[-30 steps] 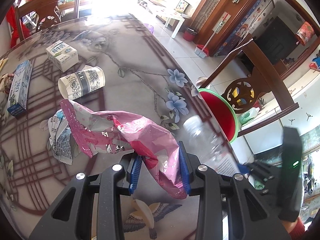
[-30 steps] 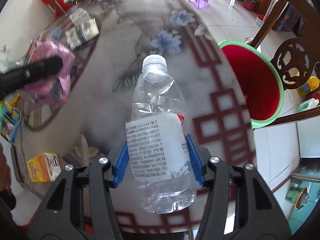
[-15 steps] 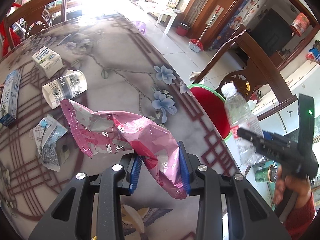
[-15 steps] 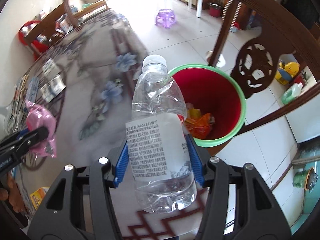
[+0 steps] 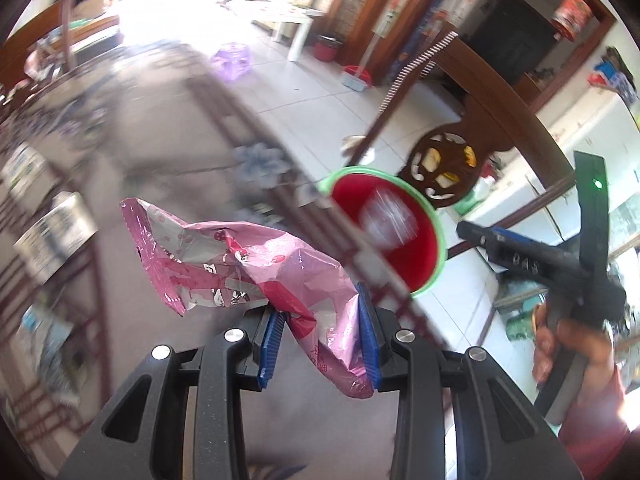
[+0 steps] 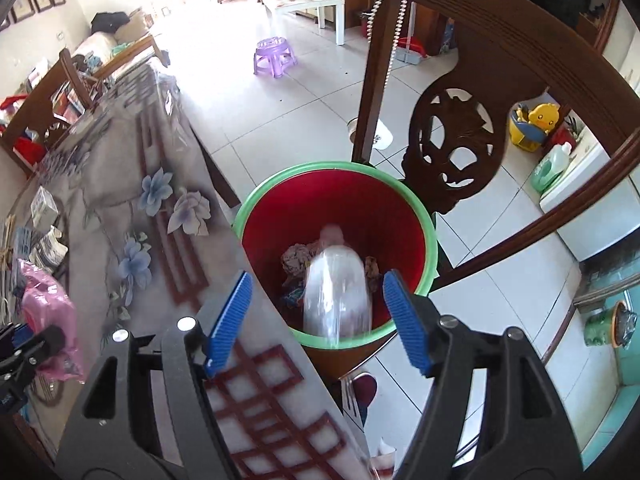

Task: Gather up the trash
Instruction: 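Lower the pink snack bag over the bucket and open the left gripper, then move both open grippers back over the trash on the table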

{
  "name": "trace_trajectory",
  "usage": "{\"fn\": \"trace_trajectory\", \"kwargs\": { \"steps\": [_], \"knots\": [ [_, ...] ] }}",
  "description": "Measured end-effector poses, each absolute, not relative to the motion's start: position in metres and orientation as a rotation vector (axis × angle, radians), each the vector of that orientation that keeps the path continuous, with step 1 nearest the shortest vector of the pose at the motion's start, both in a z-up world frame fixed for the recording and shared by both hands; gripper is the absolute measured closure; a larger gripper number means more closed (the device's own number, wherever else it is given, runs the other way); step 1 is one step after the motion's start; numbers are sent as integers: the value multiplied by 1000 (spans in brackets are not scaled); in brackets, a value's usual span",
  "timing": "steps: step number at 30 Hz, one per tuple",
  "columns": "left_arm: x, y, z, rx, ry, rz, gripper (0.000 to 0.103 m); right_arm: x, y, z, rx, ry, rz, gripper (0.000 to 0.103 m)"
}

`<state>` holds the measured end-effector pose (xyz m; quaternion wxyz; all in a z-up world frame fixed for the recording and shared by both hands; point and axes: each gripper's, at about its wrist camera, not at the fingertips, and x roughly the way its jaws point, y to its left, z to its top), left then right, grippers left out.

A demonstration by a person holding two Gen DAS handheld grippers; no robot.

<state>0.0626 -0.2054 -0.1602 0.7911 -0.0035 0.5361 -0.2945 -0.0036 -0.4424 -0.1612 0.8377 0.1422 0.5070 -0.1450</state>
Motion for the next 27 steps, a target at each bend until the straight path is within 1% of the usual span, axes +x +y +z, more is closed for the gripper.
{"fn": "trace_trajectory", "kwargs": {
  "steps": [3, 9, 13, 16, 17, 18, 22, 27],
  "knots": [
    [71, -240, -165, 22, 1153, -705, 71, -19, -452, -160, 346, 1064, -343, 32],
    [84, -311, -173, 90, 1152, -835, 71, -48, -473, -164, 405, 1089, -405, 31],
    [87, -341, -177, 119, 1158, -875, 71, -62, -484, -167, 434, 1100, -431, 30],
    [91, -358, -180, 123, 1178, -888, 60, -69, -490, -168, 448, 1102, -443, 30],
    [92, -361, -180, 121, 1181, -885, 47, -70, -490, -168, 451, 1101, -444, 30],
    [93, -362, -178, 113, 1177, -881, 42, -71, -491, -168, 453, 1102, -443, 30],
    [93, -355, -171, 83, 1161, -866, 42, -73, -492, -166, 446, 1101, -438, 30],
    [85, -317, -153, 55, 1122, -816, 42, -68, -486, -164, 439, 1097, -413, 30]
  ]
}}
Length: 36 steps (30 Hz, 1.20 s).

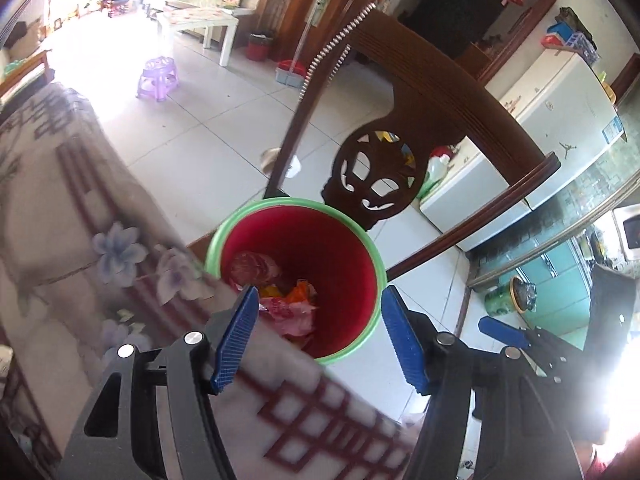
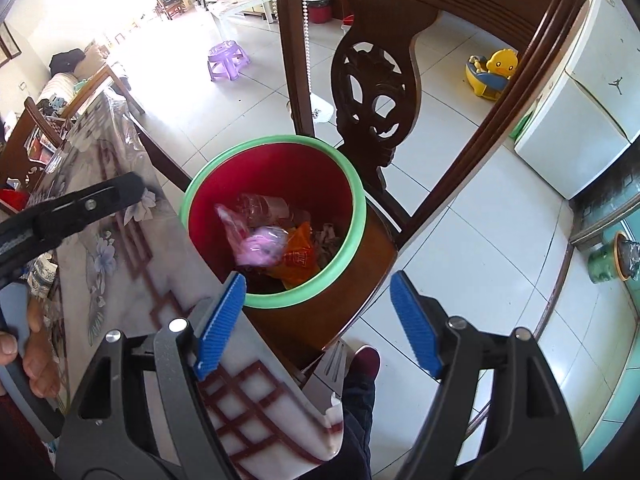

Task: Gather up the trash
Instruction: 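Move both open grippers back over the trash on the table, then grasp the yellow iced tea carton with the right gripper while the left grasps the crumpled blue-white wrapper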

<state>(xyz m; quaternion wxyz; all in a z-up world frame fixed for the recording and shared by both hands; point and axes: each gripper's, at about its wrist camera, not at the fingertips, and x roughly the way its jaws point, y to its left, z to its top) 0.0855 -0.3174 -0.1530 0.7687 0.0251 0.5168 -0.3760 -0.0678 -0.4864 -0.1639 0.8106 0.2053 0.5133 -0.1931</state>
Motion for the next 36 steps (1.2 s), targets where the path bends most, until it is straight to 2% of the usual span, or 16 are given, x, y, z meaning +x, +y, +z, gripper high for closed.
{"fn": "trace_trajectory", "kwargs": {
  "steps": [10, 21, 24, 29, 31, 33, 36],
  "knots": [
    [54, -167, -148, -78, 1126, -565, 42, -50, -422, -156, 359, 1117, -264, 30],
    [22, 18, -158, -214, 1126, -193, 42, -38, -273, -161, 180, 1197, 88, 29],
    [16, 55, -158, -237, 1113, -129, 41, -40, -216, -163, 86, 1227, 253, 25],
    [8, 100, -161, -281, 1099, -57, 41, -65, -109, -168, -190, 1255, 588, 24],
    [5, 111, -163, -300, 1092, -46, 41, -77, -74, -168, -302, 1247, 707, 21],
    [2, 119, -164, -324, 1081, -37, 41, -86, -50, -168, -396, 1247, 800, 12],
    [0, 123, -167, -350, 1072, -40, 41, -100, -17, -170, -572, 1219, 914, 12]
  ]
}}
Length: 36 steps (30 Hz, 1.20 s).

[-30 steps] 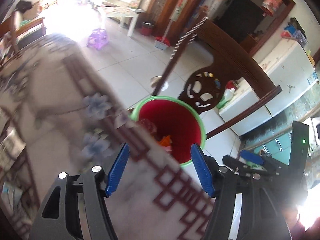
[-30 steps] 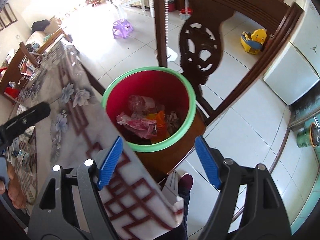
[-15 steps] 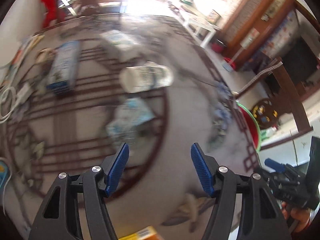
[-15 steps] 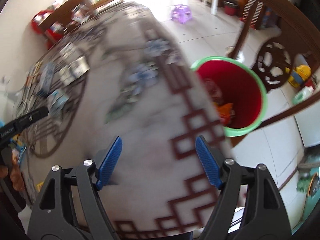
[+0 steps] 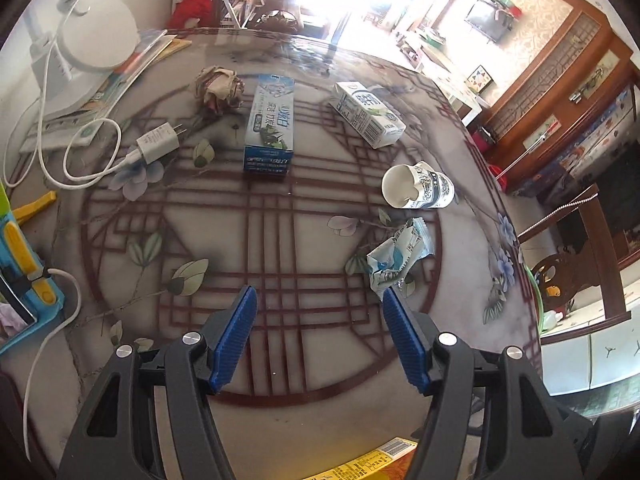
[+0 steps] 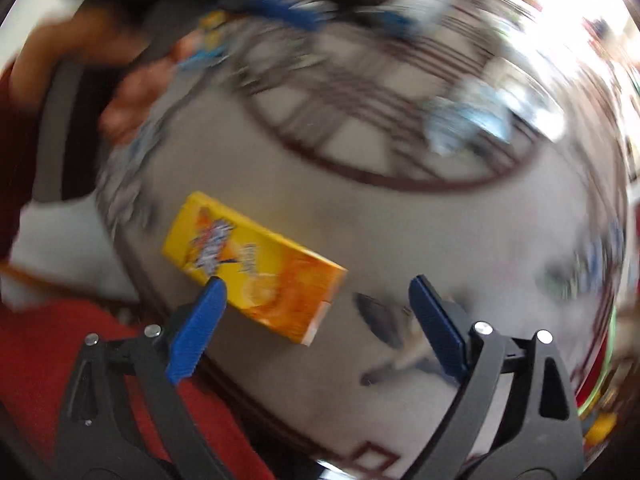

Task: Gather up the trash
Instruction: 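Grasp the yellow iced tea carton with the right gripper while the left grasps the crumpled blue-white wrapper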

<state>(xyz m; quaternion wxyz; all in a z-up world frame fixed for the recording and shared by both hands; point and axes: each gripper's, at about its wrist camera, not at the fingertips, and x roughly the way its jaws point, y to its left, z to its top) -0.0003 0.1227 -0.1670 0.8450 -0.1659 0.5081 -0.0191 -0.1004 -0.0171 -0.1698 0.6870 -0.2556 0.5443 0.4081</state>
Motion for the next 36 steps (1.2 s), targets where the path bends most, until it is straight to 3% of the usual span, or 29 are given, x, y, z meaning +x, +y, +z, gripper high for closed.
{"fn": "trace_trajectory", "kwargs": {
  "steps": [7, 11, 13, 15, 16, 17, 20, 25, 26, 27, 28, 31, 32, 33, 35, 36],
  "knots": [
    [-7, 129, -169, -392, 1060, -53, 41, -110, 27, -192, -817, 1231, 1019, 8],
    [-8, 133, -171, -404, 1059, -39, 41, -111, 31, -199, -803, 1243, 1013, 9],
    [-8, 134, -173, -405, 1064, -31, 41, -107, 28, -197, -725, 1276, 1018, 24],
    [-6, 135, -174, -403, 1068, -28, 41, -97, 22, -194, -643, 1294, 995, 59],
    [-4, 134, -175, -401, 1072, -31, 41, -92, 19, -193, -622, 1292, 968, 64],
    [-3, 132, -176, -398, 1074, -36, 41, -86, 14, -192, -592, 1297, 932, 77],
    [7, 121, -177, -378, 1082, -65, 41, -67, -10, -192, -472, 1330, 846, 89],
    [33, 87, -182, -318, 1094, -179, 34, -52, -46, -189, -363, 1350, 742, 87],
    [39, 77, -184, -291, 1100, -200, 34, -51, -52, -186, -345, 1347, 731, 78],
    [48, 66, -188, -263, 1111, -231, 34, -56, -57, -183, -330, 1344, 721, 62],
    [55, 58, -192, -246, 1119, -255, 34, -57, -62, -180, -318, 1335, 707, 55],
    [76, 34, -210, -186, 1155, -273, 36, -60, -75, -173, -293, 1325, 695, 51],
    [80, 30, -214, -177, 1170, -272, 45, -61, -77, -171, -288, 1319, 695, 48],
    [85, 25, -222, -177, 1198, -278, 66, -62, -79, -169, -285, 1313, 696, 46],
    [88, 22, -228, -201, 1225, -289, 85, -63, -78, -164, -285, 1297, 708, 45],
    [87, 23, -227, -212, 1223, -293, 89, -64, -77, -162, -286, 1290, 717, 43]
  ]
}}
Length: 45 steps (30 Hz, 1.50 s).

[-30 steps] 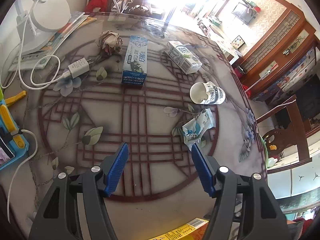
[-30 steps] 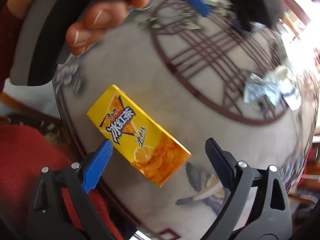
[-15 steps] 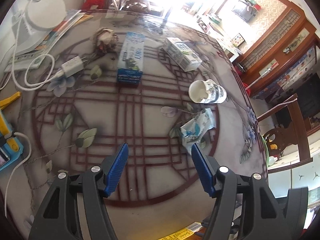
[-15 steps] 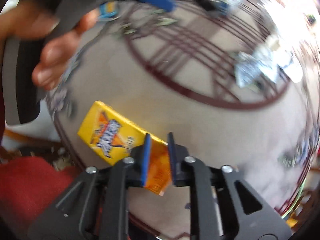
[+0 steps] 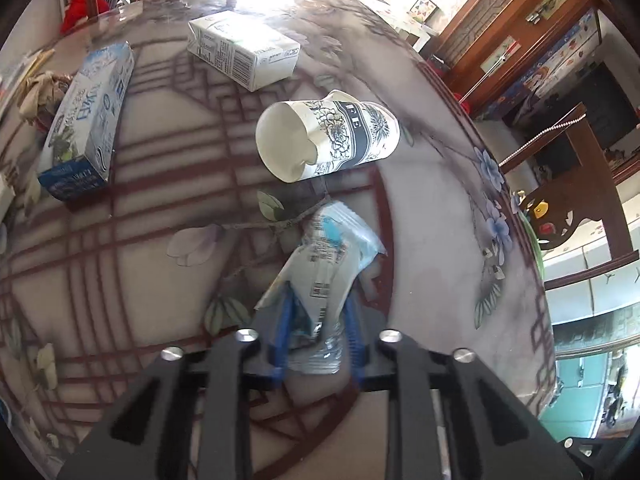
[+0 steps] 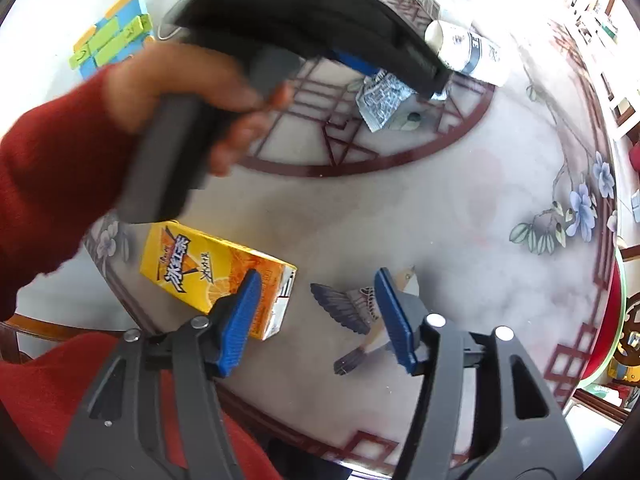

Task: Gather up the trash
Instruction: 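Grasp the yellow iced tea carton with the right gripper while the left grasps the crumpled blue-white wrapper, then lift the iced tea carton with the right gripper while the left lifts the wrapper toward the bucket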

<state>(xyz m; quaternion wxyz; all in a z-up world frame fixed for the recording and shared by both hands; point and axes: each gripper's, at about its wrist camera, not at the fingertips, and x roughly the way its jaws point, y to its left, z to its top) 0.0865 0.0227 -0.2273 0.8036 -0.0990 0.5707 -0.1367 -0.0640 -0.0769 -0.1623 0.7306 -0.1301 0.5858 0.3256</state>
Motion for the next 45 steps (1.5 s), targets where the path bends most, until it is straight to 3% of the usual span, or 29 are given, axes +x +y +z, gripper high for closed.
{"fn": "trace_trajectory", "kwargs": {
  "steps": [10, 12, 13, 20, 22, 23, 32, 35, 38, 40, 41, 42, 44, 45],
  "knots": [
    [50, 61, -184, -234, 1101, -174, 90, -86, -20, -164, -576, 1266, 979, 26],
    [43, 72, -172, -240, 1070, -127, 90, -95, -2, -165, -680, 1222, 1042, 12],
    [42, 76, -167, -245, 1057, -112, 90, -99, 7, -168, -729, 1212, 1078, 10],
    [35, 103, -139, -236, 985, -10, 90, -106, 39, -197, -870, 1228, 1111, 10],
    [36, 107, -138, -227, 978, 8, 90, -113, 43, -198, -882, 1218, 1131, 16],
    [37, 109, -138, -227, 977, 14, 90, -116, 45, -198, -886, 1214, 1133, 26],
    [37, 102, -138, -218, 970, -6, 90, -95, 4, -189, -600, 1260, 949, 45],
    [37, 92, -142, -217, 986, -30, 90, -79, -19, -178, -433, 1266, 865, 71],
    [37, 82, -151, -211, 1008, -49, 86, -63, -40, -173, -355, 1276, 743, 76],
    [38, 77, -159, -216, 1033, -59, 86, -58, -48, -172, -302, 1288, 739, 74],
    [39, 75, -164, -218, 1047, -61, 86, -56, -53, -171, -277, 1293, 732, 64],
    [39, 74, -168, -221, 1058, -62, 85, -55, -57, -171, -256, 1298, 733, 47],
    [41, 73, -180, -218, 1088, -58, 83, -57, -62, -171, -230, 1306, 742, 37],
    [42, 74, -186, -216, 1106, -50, 79, -57, -64, -172, -227, 1313, 744, 37]
  ]
}}
